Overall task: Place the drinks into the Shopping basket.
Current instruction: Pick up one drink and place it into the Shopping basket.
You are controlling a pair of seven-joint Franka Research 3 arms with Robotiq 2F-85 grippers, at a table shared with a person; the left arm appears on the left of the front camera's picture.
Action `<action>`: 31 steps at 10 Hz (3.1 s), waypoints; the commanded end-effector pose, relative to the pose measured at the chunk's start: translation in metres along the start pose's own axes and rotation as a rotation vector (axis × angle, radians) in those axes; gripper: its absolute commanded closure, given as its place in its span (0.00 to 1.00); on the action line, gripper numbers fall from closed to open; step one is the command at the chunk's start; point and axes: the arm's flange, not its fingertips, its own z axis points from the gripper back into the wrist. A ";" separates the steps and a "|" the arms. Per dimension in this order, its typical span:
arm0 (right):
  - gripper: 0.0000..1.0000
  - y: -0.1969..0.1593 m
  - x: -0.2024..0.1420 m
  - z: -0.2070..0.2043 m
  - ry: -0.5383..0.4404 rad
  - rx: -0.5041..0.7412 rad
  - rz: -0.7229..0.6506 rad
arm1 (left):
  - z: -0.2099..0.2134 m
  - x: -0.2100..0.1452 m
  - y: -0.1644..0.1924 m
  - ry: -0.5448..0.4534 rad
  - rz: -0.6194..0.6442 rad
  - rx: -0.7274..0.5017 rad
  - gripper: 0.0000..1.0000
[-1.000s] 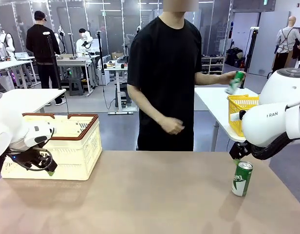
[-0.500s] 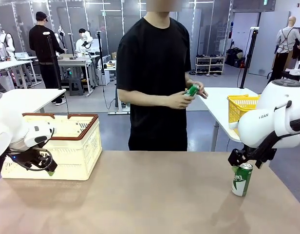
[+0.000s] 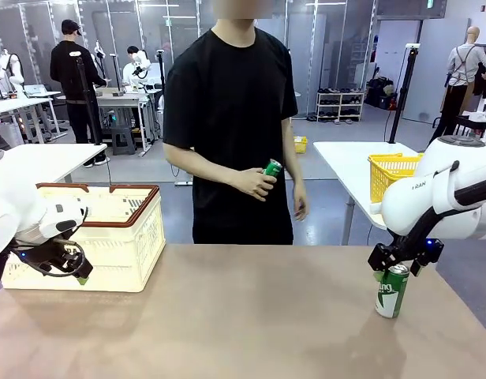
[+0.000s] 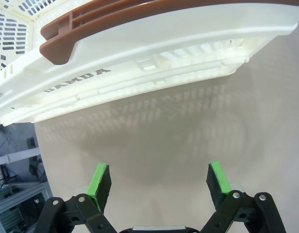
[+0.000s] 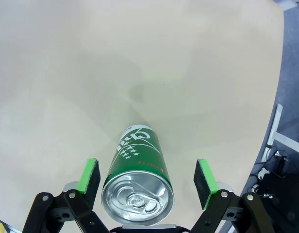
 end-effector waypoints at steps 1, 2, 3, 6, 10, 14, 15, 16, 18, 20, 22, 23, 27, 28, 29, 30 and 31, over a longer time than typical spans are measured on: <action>0.18 -0.006 0.005 -0.001 -0.007 0.024 0.018 | 0.002 0.000 0.001 0.003 0.001 0.002 0.00; 0.23 -0.005 0.006 0.001 0.001 0.027 0.013 | 0.002 0.000 0.001 0.003 0.001 0.002 0.00; 0.37 -0.003 0.005 0.002 0.013 0.030 0.008 | 0.002 0.000 0.001 0.003 0.001 0.002 0.00; 0.62 0.000 0.005 0.001 0.024 0.037 0.005 | 0.002 0.000 0.001 0.003 0.001 0.002 0.00; 1.00 0.015 0.005 0.010 0.020 0.005 0.003 | 0.002 0.000 0.001 0.003 0.001 0.002 0.00; 1.00 0.074 0.005 0.066 -0.073 -0.064 0.115 | 0.002 0.000 0.001 0.003 0.001 0.002 0.00; 1.00 0.095 0.005 0.077 -0.098 -0.051 0.194 | 0.002 0.000 0.001 0.003 0.001 0.002 0.00; 1.00 0.114 0.006 0.083 -0.116 -0.022 0.273 | 0.002 0.000 0.001 0.003 0.001 0.002 0.00; 1.00 0.152 0.010 0.083 -0.126 0.025 0.381 | 0.002 0.000 0.001 0.003 0.001 0.002 0.00; 1.00 0.203 0.011 0.074 -0.116 0.056 0.534 | 0.002 0.000 0.001 0.003 0.001 0.002 0.00; 1.00 0.248 0.013 0.060 -0.093 0.112 0.653 | 0.002 0.000 0.001 0.003 0.001 0.002 0.00; 1.00 0.266 0.015 0.057 -0.113 0.143 0.687 | 0.002 0.000 0.001 0.003 0.001 0.002 0.00; 1.00 0.313 0.026 0.029 -0.141 0.203 0.812 | 0.002 0.000 0.001 0.003 0.001 0.002 0.00; 1.00 0.320 0.030 0.021 -0.129 0.207 0.828 | 0.002 0.000 0.001 0.003 0.001 0.002 0.00; 1.00 0.324 0.034 0.012 -0.127 0.208 0.843 | 0.002 0.000 0.001 0.003 0.001 0.002 0.00; 1.00 0.328 0.036 0.006 -0.122 0.213 0.855 | 0.002 0.000 0.001 0.003 0.001 0.002 0.00; 1.00 0.331 0.038 0.001 -0.099 0.207 0.858 | 0.002 0.000 0.001 0.003 0.001 0.002 0.00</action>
